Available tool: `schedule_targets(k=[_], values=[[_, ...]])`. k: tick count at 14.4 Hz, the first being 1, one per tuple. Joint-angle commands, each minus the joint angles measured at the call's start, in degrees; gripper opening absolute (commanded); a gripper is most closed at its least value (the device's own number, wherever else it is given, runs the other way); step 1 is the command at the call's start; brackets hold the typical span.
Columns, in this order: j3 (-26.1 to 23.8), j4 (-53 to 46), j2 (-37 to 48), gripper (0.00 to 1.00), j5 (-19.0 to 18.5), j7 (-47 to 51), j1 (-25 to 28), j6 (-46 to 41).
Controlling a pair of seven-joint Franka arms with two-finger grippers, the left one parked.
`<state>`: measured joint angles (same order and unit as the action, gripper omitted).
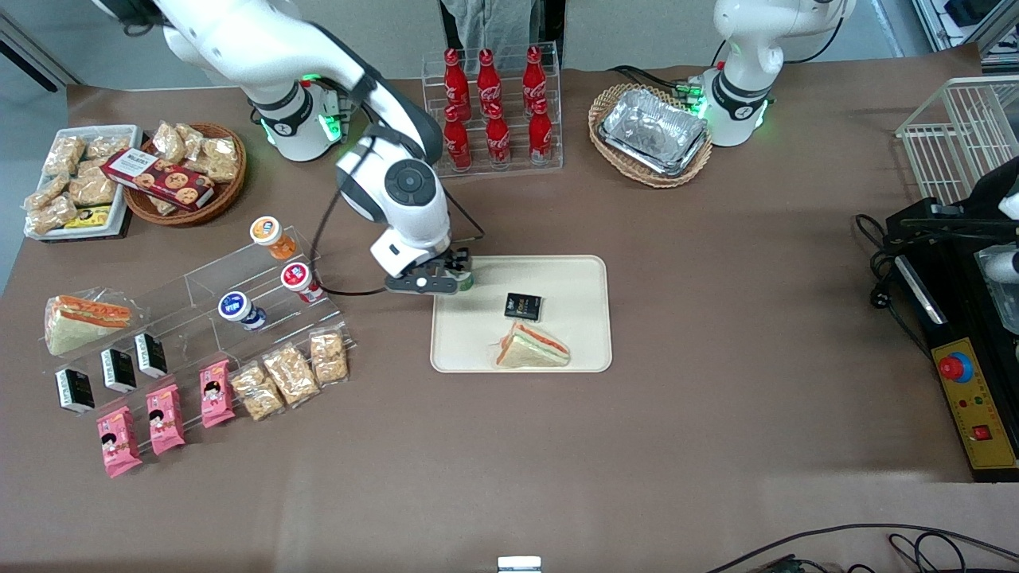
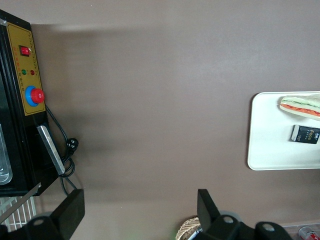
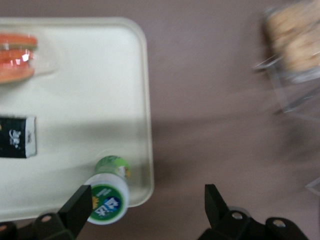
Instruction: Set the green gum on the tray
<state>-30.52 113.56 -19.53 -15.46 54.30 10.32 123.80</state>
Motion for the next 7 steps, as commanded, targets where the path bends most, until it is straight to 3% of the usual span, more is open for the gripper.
schedule_targets(k=[1, 3, 5, 7], values=[[-0.42, -1.77, 9.48, 1.0, 6.72, -11.19, -7.13, -7.95], [-0.33, -1.85, 13.97, 1.0, 11.66, -19.29, -13.28, -11.72], [-0.24, -3.07, 18.28, 1.0, 12.29, -26.49, -18.91, -14.97], [-0.15, -10.34, 18.74, 1.0, 12.29, -32.65, -22.44, -22.5]])
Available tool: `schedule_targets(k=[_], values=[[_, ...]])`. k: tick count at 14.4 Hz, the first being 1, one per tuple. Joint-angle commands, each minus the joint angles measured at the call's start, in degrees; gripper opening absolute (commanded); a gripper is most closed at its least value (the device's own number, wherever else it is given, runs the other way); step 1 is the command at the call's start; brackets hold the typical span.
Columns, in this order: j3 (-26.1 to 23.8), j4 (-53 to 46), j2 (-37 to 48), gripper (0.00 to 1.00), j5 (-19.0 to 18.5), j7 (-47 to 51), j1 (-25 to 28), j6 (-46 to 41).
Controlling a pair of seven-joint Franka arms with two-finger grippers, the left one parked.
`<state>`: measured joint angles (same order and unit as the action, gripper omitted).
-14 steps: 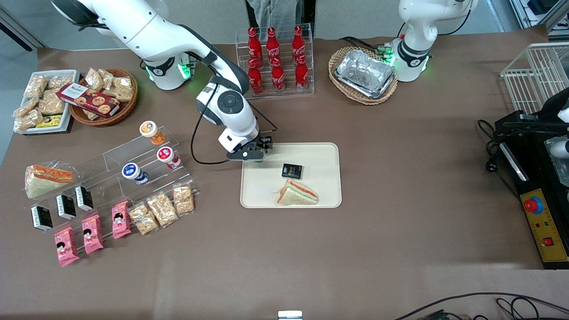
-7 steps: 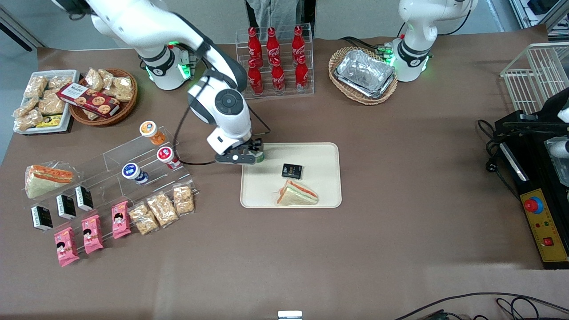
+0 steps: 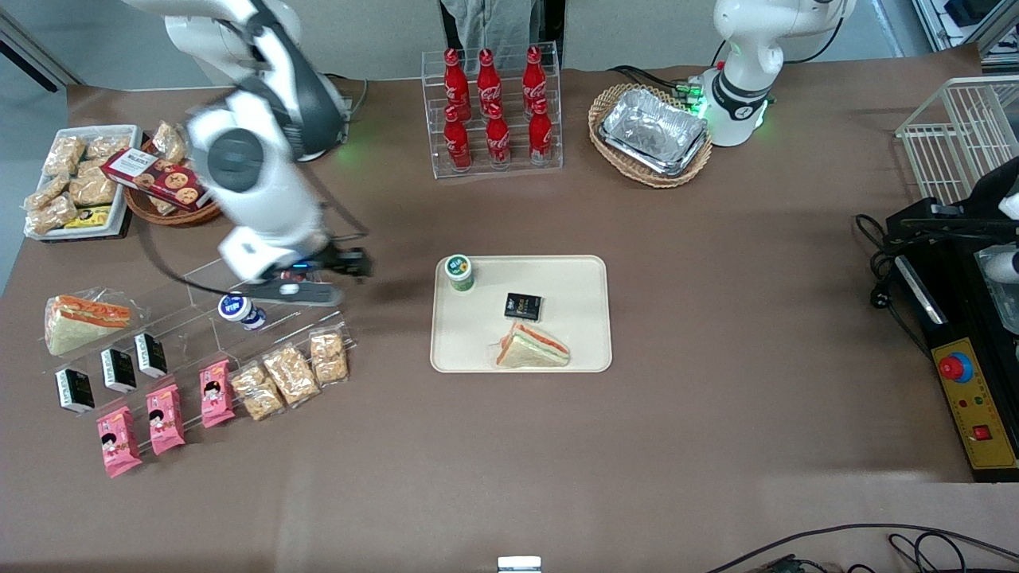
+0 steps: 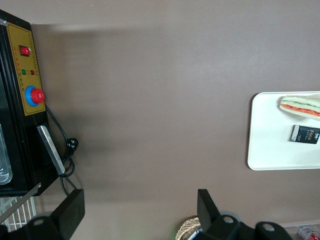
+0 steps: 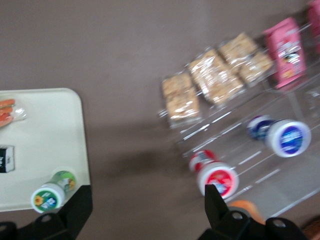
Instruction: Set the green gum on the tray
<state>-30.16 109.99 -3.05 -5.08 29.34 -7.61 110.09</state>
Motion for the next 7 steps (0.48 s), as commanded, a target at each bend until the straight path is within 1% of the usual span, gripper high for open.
schedule_targets(k=[1, 3, 5, 6, 7], values=[[-0.34, -9.93, 1.74, 1.0, 1.92, -8.93, -5.74, -12.05], [-0.42, -12.24, 1.65, 1.0, 2.01, -12.09, -9.86, -14.8], [-0.34, -13.56, 2.44, 1.0, 2.53, -19.02, -15.39, -16.56], [-0.25, -15.22, 2.7, 1.0, 3.23, -22.8, -17.42, -18.92], [1.14, -16.81, 2.7, 1.0, 3.5, -25.36, -17.61, -21.64]])
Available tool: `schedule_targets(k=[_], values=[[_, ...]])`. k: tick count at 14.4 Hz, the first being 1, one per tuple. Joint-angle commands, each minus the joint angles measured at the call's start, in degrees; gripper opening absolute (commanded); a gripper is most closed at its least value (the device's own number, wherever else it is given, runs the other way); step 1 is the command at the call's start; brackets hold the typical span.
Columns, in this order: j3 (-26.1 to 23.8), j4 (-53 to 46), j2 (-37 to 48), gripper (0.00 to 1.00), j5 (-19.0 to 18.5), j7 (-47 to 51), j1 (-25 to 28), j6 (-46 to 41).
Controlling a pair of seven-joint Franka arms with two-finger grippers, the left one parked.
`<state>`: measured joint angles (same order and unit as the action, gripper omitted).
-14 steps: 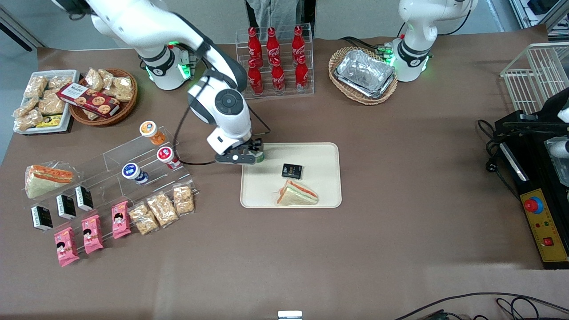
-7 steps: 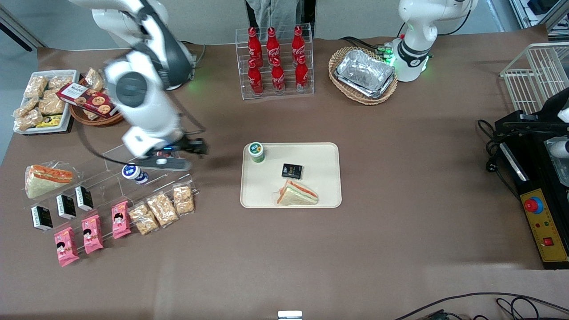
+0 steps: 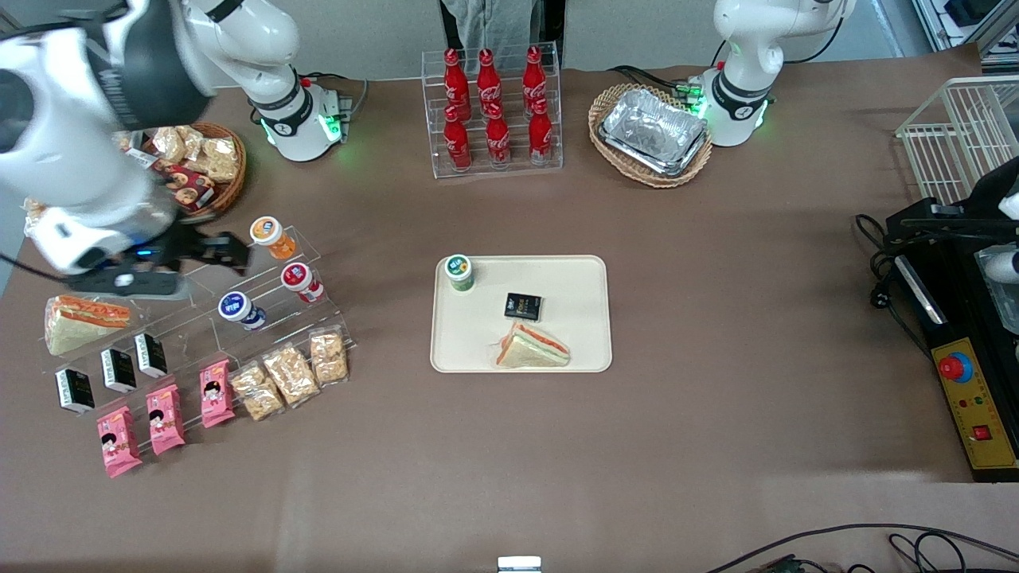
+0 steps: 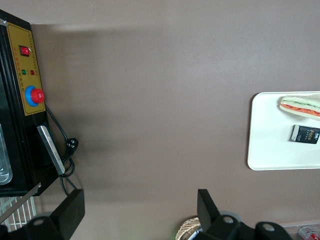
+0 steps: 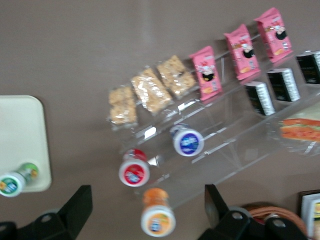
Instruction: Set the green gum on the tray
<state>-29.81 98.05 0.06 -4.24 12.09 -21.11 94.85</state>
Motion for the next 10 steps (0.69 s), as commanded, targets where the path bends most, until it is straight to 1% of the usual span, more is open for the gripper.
schedule_targets(k=[1, 2, 4, 5, 6, 7, 10], values=[[4.55, -5.58, -0.15, 1.0, 2.65, -9.18, -3.33, -8.0], [8.33, -5.85, 0.73, 1.0, 2.65, -10.32, -0.62, -8.45], [19.56, -5.77, 2.22, 1.0, 2.92, -16.1, 6.05, -8.46], [24.4, -5.77, 2.58, 1.0, 3.7, -19.36, 8.96, -8.54], [28.37, -5.59, 2.93, 1.0, 4.67, -21.56, 10.73, -8.54], [31.45, -5.5, 3.28, 1.0, 5.37, -23.24, 13.09, -8.54], [38.93, -5.59, 3.28, 1.0, 5.55, -23.7, 20.04, -8.19]])
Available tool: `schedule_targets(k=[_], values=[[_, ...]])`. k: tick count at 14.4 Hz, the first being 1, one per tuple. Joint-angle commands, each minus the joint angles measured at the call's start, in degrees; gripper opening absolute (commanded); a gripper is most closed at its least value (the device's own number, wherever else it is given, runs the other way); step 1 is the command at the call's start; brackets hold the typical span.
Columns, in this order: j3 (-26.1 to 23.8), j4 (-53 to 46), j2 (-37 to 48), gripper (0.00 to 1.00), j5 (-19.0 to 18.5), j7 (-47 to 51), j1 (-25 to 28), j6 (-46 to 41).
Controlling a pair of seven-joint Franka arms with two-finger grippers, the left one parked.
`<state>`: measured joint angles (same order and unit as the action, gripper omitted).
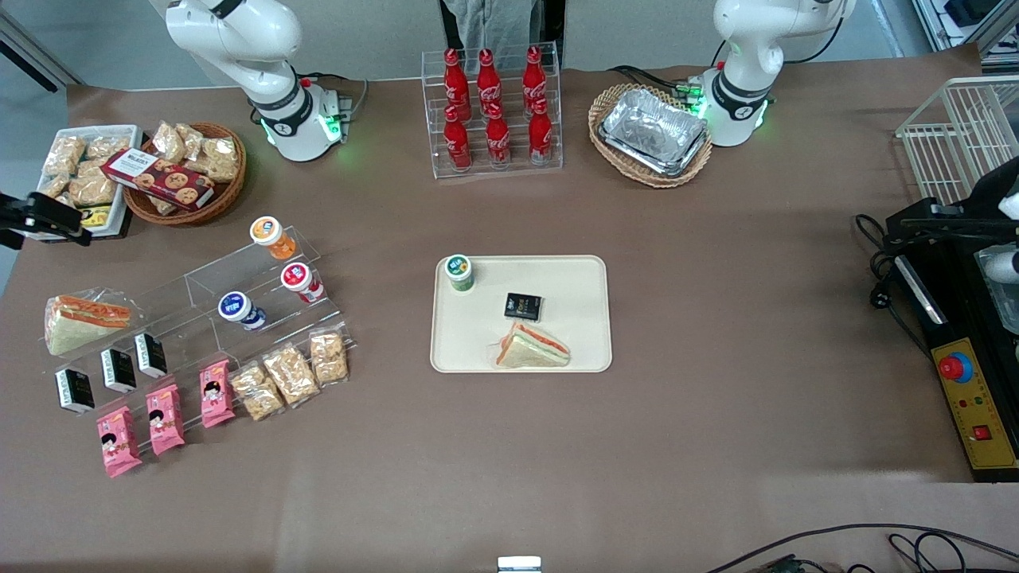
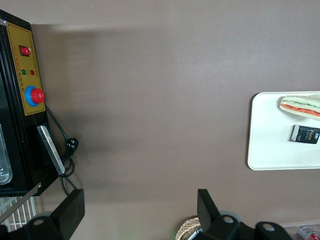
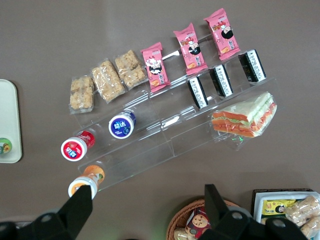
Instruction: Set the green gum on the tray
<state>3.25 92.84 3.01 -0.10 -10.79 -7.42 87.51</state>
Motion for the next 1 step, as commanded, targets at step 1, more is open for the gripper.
schedule_targets(k=[1], values=[[7.71, -0.46, 0.41, 1.0, 1.42, -0.82, 8.36, -0.5]])
